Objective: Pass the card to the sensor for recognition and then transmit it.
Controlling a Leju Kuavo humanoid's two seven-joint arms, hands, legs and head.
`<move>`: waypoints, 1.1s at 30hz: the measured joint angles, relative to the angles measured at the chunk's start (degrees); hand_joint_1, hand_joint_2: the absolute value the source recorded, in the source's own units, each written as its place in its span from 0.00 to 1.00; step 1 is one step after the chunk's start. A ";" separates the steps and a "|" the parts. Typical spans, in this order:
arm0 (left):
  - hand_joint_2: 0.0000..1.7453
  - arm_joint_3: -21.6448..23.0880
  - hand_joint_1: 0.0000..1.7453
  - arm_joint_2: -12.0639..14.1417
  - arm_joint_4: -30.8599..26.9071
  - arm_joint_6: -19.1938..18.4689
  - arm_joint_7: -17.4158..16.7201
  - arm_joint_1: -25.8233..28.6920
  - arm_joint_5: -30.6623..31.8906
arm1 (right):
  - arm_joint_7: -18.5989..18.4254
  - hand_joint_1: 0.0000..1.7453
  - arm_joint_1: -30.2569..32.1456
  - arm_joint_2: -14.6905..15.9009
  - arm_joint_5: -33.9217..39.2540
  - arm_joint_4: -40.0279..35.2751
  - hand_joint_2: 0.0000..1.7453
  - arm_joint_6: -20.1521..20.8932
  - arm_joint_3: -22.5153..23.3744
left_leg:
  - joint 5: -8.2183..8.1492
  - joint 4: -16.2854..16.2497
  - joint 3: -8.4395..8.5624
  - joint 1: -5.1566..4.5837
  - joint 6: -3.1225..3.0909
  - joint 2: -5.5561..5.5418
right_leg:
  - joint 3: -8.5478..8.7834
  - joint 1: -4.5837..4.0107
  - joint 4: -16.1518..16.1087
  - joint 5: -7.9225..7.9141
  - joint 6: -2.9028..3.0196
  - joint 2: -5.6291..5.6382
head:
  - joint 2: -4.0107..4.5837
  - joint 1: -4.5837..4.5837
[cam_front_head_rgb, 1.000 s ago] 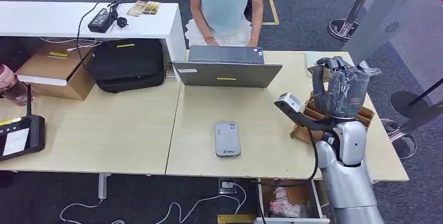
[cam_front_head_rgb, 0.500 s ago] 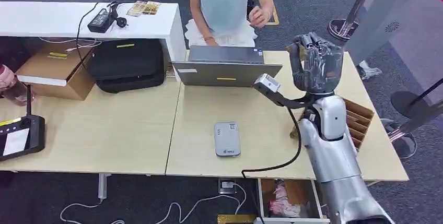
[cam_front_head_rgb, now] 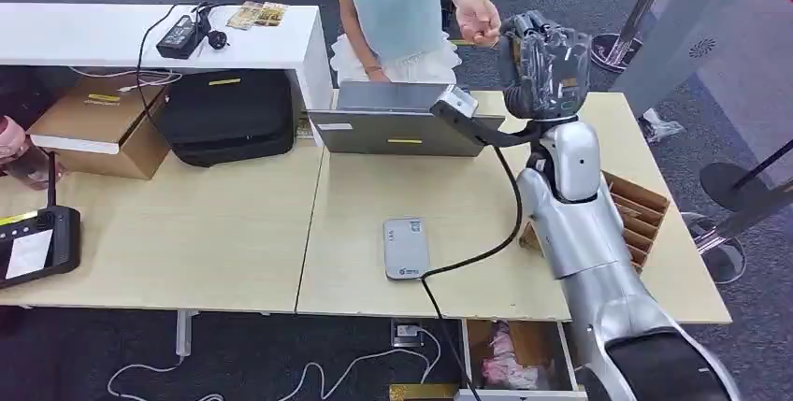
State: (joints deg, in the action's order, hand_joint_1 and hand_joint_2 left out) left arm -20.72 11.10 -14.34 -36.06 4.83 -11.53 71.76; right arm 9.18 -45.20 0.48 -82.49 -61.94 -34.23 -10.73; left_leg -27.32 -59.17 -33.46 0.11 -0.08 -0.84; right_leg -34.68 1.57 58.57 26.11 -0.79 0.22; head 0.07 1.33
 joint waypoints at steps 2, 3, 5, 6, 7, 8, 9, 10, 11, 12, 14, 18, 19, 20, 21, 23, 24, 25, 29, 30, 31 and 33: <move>0.00 0.00 0.00 0.00 0.00 -0.15 -0.02 0.00 0.00 | 0.07 1.00 -0.96 -0.28 0.20 1.15 1.00 0.04 -0.30 | 0.00 0.00 0.00 0.00 0.00 -0.01 | 0.00 0.00 0.00 0.00 0.00 -0.01 | 0.00 0.00; 0.00 0.00 0.00 0.00 0.00 -0.17 -0.02 0.01 0.00 | 0.15 1.00 -1.41 -0.48 0.28 1.66 1.00 0.07 -0.39 | 0.00 0.00 0.00 0.00 0.00 -0.01 | 0.00 0.00 0.00 0.00 0.00 -0.01 | 0.00 0.00; 0.00 0.00 0.00 0.00 0.00 -0.22 -0.04 0.01 0.00 | 0.26 1.00 -2.43 -0.83 0.37 2.99 1.00 0.11 -0.66 | 0.00 0.00 0.00 0.00 0.00 0.00 | -0.01 0.00 0.00 0.00 0.00 -0.01 | 0.00 0.00; 0.00 0.00 0.00 0.00 0.00 -0.22 -0.07 0.00 0.00 | 0.35 1.00 -2.86 -1.01 0.39 3.52 1.00 0.20 -0.74 | 0.00 0.00 0.00 0.00 0.00 0.00 | -0.01 0.00 0.01 0.00 0.00 0.00 | 0.00 0.00; 0.00 0.00 0.00 0.00 0.00 -0.22 -0.11 0.00 0.00 | 0.46 1.00 -3.25 -1.18 0.41 4.04 1.00 0.28 -0.83 | 0.00 0.00 0.00 0.00 0.00 0.00 | -0.01 0.00 0.00 0.00 0.00 0.00 | 0.00 0.00; 0.00 0.00 0.00 0.00 0.00 -0.22 -0.13 -0.01 0.00 | 0.46 1.00 -3.59 -1.35 0.44 4.52 1.00 0.46 -0.92 | 0.00 0.00 0.00 0.00 0.00 0.00 | -0.01 0.00 0.00 0.00 0.00 0.00 | 0.00 -0.02; 0.00 0.02 0.00 -0.02 0.00 -0.22 -0.24 -0.01 0.00 | 0.48 1.00 -4.03 -1.55 0.44 5.14 1.00 0.59 -1.09 | 0.00 0.00 0.00 0.00 0.00 0.00 | -0.01 0.00 0.01 0.00 0.00 0.00 | 0.00 0.00; 0.00 0.04 0.00 -0.02 0.00 -0.24 -0.41 -0.07 0.00 | 0.48 1.00 -4.48 -1.71 0.44 5.81 1.00 0.74 -1.27 | 0.00 0.00 0.00 0.00 0.00 0.00 | -0.01 0.00 0.00 0.00 0.00 0.00 | 0.00 0.00; 0.00 0.07 0.00 -0.02 0.00 -0.35 -0.61 -0.19 0.00 | 0.48 1.00 -4.94 -1.92 0.39 6.58 1.00 0.85 -1.44 | 0.01 0.00 0.00 0.00 0.00 0.00 | -0.01 0.00 0.00 0.00 0.00 -0.01 | 0.00 0.00; 0.00 0.09 0.00 -0.04 0.00 -0.48 -0.74 -0.33 0.00 | 0.46 1.00 -5.45 -2.08 0.28 7.30 1.00 0.83 -1.64 | 0.01 0.00 0.00 0.00 0.01 -0.01 | -0.02 0.00 0.00 0.00 0.00 -0.01 | 0.00 0.00; 0.00 0.20 0.00 -0.07 0.00 -0.59 -0.96 -0.66 0.00 | 0.31 1.00 -6.47 -2.40 0.15 8.77 1.00 0.83 -1.95 | 0.02 0.00 0.00 0.00 0.02 -0.01 | -0.01 0.00 0.01 -0.01 0.00 -0.01 | 0.00 -0.02; 0.00 0.57 0.00 -0.22 0.00 -0.94 -1.82 -1.49 0.00 | -0.65 1.00 -9.18 -3.06 -0.46 12.60 1.00 0.98 -2.49 | 0.03 0.00 0.00 0.00 0.03 0.00 | -0.02 0.00 0.01 -0.04 0.05 0.00 | 0.00 0.00; 0.00 0.59 0.00 -0.28 0.00 -1.01 -1.95 -1.69 0.00 | -0.81 1.00 -9.85 -3.21 -0.90 13.46 1.00 1.01 -2.62 | 0.03 0.00 0.00 0.00 0.03 -0.01 | -0.02 0.00 0.01 -0.04 0.05 -0.01 | 0.00 0.00; 0.00 0.70 0.00 -0.37 0.00 -1.03 -2.01 -1.87 0.00 | -0.96 1.00 -10.60 -3.43 -1.22 14.66 1.00 1.01 -2.80 | 0.03 0.00 0.00 0.00 0.03 0.00 | -0.02 0.00 0.01 -0.04 0.05 0.00 | 0.00 0.00; 0.00 0.85 0.00 -0.44 0.00 -1.20 -2.23 -2.07 0.00 | -1.20 1.00 -11.11 -3.60 -1.55 15.51 1.00 1.07 -3.06 | 0.03 0.00 0.00 0.00 0.03 0.00 | -0.02 0.00 0.02 -0.04 0.05 0.00 | 0.00 0.00; 0.00 1.01 0.00 -0.57 0.00 -1.57 -2.56 -2.46 0.00 | -1.60 1.00 -11.99 -4.11 -2.25 17.11 1.00 1.40 -3.45 | 0.03 0.00 0.00 0.00 0.03 0.00 | -0.02 0.00 0.02 -0.04 0.05 0.00 | 0.00 0.00; 0.00 1.05 0.00 -0.59 0.00 -1.68 -2.80 -2.60 0.00 | -1.84 1.00 -12.39 -4.35 -2.49 17.77 1.00 1.62 -3.61 | 0.03 0.00 0.00 0.00 0.03 0.00 | -0.02 0.00 0.02 -0.04 0.05 0.00 | 0.00 0.00; 0.00 1.07 0.00 -0.63 0.00 -1.70 -3.02 -2.72 0.00 | -2.10 1.00 -12.84 -4.63 -2.84 18.66 1.00 1.92 -3.76 | 0.05 0.00 0.00 0.01 0.06 0.00 | -0.03 0.00 0.03 -0.04 0.05 0.00 | 0.00 -0.02; 0.00 1.31 0.00 -0.81 0.00 -1.88 -3.23 -3.04 0.00 | -3.00 1.00 -14.62 -5.57 -3.70 21.97 1.00 2.65 -4.42 | 0.05 0.00 0.00 0.01 0.06 0.00 | -0.03 -0.01 0.02 -0.04 0.05 0.00 | 0.00 0.00; 0.00 1.33 0.00 -0.85 0.00 -1.88 -3.39 -3.06 0.00 | -3.12 1.00 -14.97 -5.77 -3.96 22.55 1.00 2.88 -4.52 | 0.05 0.00 0.00 0.01 0.07 0.00 | -0.04 -0.01 0.03 -0.04 0.05 0.00 | 0.00 -0.02; 0.00 1.33 0.00 -0.87 0.00 -1.99 -3.43 -3.08 0.00 | -3.28 1.00 -15.47 -5.99 -4.22 23.33 1.00 3.06 -4.61 | 0.05 0.00 0.00 0.01 0.07 0.00 | -0.04 0.00 0.03 -0.04 0.05 0.01 | 0.00 0.00; 0.00 1.33 0.00 -0.90 0.00 -2.03 -3.52 -3.16 0.00 | -3.63 1.00 -16.31 -6.27 -4.48 24.72 1.00 3.10 -4.81 | 0.05 0.00 0.00 0.01 0.07 0.00 | -0.04 -0.01 0.03 -0.04 0.05 0.00 | 0.00 -0.02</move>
State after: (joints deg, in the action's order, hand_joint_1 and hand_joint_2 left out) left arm -19.39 10.21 -14.34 -38.10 1.31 -14.69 71.76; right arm 5.55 -61.51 -5.79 -86.97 -37.22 -31.12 -15.54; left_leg -27.27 -59.17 -33.47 0.12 -0.01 -0.84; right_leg -34.72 1.56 58.59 26.07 -0.74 0.22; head 0.07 1.31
